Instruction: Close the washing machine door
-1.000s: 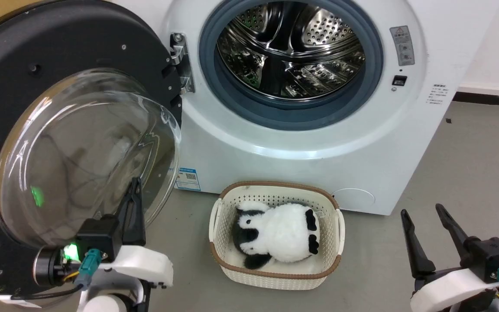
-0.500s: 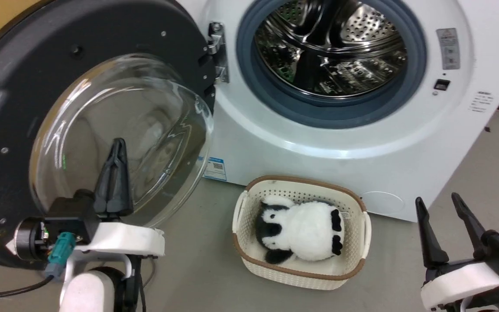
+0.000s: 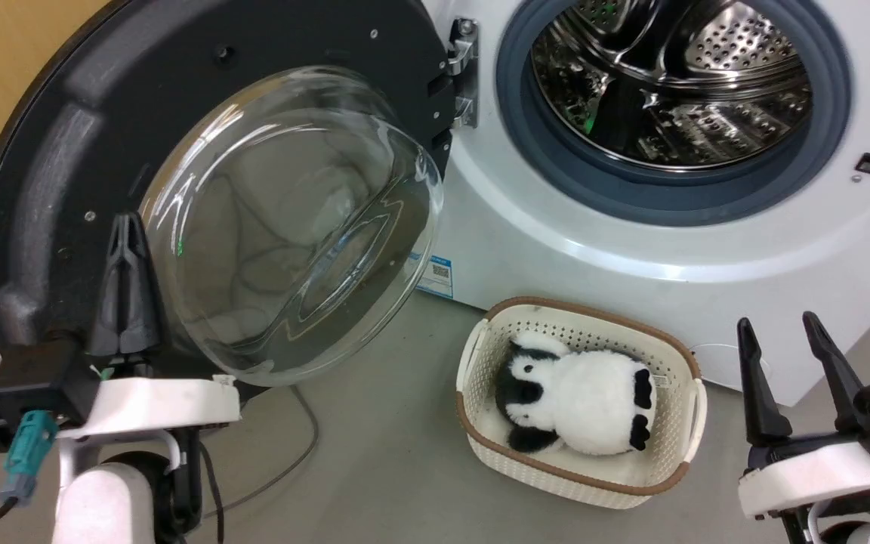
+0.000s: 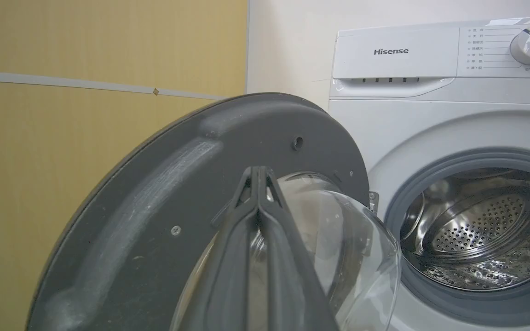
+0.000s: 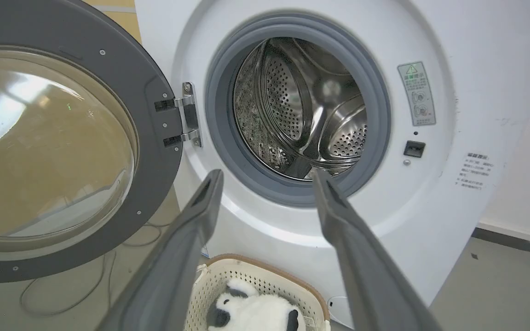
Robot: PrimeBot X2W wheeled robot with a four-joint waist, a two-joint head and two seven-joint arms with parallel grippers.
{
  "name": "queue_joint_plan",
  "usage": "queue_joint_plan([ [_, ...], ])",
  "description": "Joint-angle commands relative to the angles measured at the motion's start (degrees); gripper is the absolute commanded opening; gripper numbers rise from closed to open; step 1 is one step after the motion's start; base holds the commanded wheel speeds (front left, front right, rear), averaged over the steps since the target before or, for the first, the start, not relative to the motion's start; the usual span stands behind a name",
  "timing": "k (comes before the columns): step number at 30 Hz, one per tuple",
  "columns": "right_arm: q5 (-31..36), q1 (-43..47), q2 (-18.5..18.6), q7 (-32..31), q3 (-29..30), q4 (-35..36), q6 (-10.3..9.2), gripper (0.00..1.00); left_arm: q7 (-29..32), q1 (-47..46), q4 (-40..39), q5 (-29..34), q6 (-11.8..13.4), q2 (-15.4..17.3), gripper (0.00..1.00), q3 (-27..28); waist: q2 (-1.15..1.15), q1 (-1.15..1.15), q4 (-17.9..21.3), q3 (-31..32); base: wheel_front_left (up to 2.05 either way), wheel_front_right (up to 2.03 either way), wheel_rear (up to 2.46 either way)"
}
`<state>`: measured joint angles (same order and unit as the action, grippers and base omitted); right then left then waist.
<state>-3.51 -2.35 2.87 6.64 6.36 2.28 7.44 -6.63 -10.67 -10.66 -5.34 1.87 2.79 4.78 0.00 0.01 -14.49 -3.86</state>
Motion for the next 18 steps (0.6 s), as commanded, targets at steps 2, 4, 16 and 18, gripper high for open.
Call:
queue_joint_plan([
  [2, 0.2, -1.3, 0.0, 0.6, -0.2, 0.3, 0.02, 1.0, -0.6, -0.9, -0.9, -0.5, 0.4, 0.0, 0.0, 0.9, 0.0, -0.01, -0.9, -0.7, 0.0, 0.0, 0.0],
  [4, 0.3, -1.8, 0.0, 0.9, -0.5, 0.2, 0.02, 1.0, -0.9, -0.8, -1.5, -0.8, 0.7, 0.0, 0.0, 1.8, 0.0, -0.01, -1.5, -1.1, 0.0, 0.0, 0.0],
  [16, 0.2, -3.0, 0.0, 2.3, 0.2, 0.8, 0.03, 1.0, -2.3, -2.0, -4.2, -3.9, 2.3, 0.1, 0.0, 8.5, 0.0, -0.01, -4.7, -2.8, -0.12, -0.12, -0.12],
  [18, 0.2, -3.1, 0.0, 2.5, 0.5, 1.0, 0.03, 1.0, -2.5, -2.8, -4.4, -4.6, 1.8, 0.1, 0.0, 10.6, 0.0, -0.01, -5.2, -3.1, -0.03, -0.03, -0.03],
])
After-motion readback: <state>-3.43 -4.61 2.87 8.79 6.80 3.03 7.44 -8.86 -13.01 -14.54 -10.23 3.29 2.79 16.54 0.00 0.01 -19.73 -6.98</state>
